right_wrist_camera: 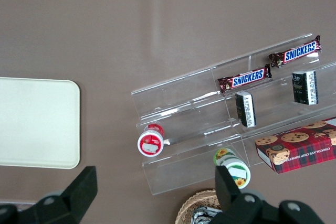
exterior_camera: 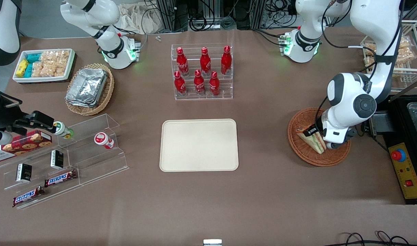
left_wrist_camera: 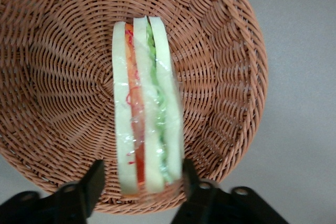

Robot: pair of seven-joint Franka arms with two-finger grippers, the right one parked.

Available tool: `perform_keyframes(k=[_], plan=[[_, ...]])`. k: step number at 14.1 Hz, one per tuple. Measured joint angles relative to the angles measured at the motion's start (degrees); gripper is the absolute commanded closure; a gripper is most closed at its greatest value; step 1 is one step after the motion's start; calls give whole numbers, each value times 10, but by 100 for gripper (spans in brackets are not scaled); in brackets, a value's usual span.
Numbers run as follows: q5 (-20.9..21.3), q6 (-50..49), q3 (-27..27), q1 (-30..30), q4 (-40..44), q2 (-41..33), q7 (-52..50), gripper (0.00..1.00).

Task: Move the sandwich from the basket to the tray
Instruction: 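Close the left gripper on the sandwich edge and lift it, then carry the held sandwich with the left gripper over the cream tray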

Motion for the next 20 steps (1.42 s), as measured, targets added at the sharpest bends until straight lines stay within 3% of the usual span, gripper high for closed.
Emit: perform_keyframes(k=[5,14,20], plan=[[0,-35,0,0,35,-1,-32,100],[0,-382,-4,-11,293,-27,-46,100],[0,-425,-28,-16,363,-24,-12,100]])
